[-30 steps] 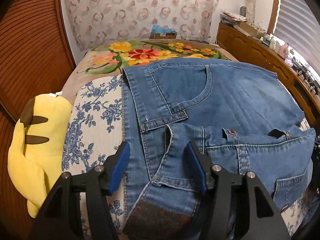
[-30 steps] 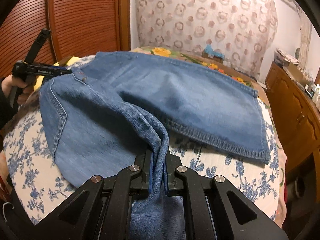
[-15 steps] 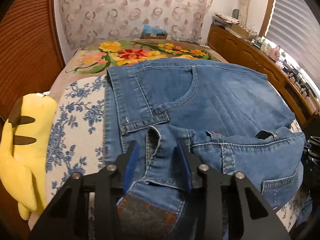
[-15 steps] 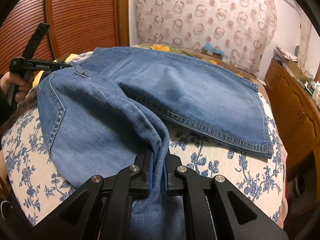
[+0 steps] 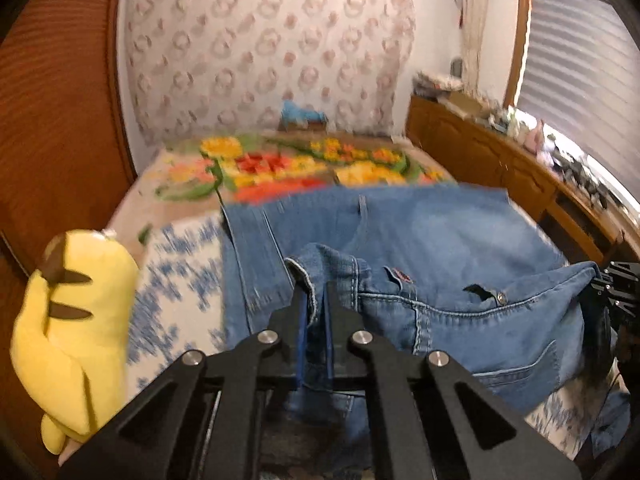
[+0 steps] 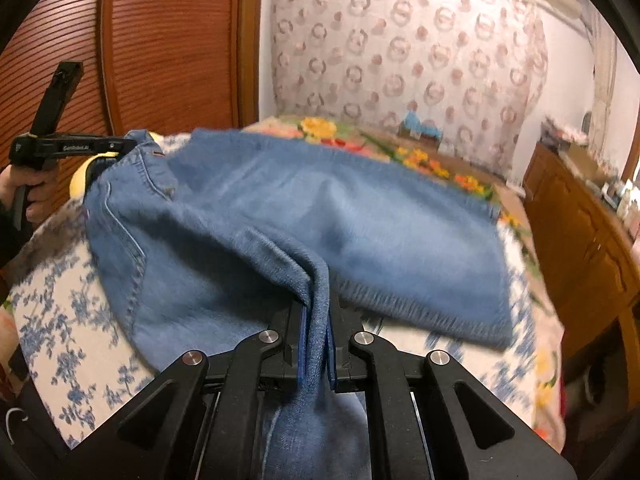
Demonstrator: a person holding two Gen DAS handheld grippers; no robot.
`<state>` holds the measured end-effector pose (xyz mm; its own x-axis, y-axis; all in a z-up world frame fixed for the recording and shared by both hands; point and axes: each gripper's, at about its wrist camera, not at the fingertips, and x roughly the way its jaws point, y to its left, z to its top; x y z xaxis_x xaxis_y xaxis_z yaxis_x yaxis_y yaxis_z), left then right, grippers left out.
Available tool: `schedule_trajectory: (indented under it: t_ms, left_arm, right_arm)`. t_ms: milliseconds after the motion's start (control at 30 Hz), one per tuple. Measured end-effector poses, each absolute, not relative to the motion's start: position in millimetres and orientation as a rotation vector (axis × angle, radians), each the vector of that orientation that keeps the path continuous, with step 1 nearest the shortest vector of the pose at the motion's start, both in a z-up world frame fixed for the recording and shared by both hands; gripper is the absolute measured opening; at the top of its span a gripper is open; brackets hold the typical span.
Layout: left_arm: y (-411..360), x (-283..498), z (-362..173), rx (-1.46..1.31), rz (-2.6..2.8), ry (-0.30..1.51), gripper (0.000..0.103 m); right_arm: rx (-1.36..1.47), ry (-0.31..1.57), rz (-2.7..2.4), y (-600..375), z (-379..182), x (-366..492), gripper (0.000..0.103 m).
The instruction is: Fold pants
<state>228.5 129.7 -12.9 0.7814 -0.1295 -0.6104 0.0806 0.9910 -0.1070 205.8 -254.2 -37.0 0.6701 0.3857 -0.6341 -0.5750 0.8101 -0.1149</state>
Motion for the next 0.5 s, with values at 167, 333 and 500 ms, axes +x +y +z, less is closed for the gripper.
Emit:
schedule_trajectory:
  t_ms: [167,333,500]
  left_arm:
    - [140.2,229.9,18.4,-0.085,-0.048,0.542,0.003]
    - [151.5,244.9,36.3,-0.076,0.020,0.468,0.003]
    - [165.4,266.3,38.9,-0.089,0.062,0.437,0.003]
  right_arm:
    - [-0.388,0.536,0.528,-246.0,1.0,224.3,0.005]
    - [-0.447,0.452,0.503,-227.4,30.7,252.1,0.005]
    - [-0.515,0.387,0.473,-201.0,46.1,287.3,0.005]
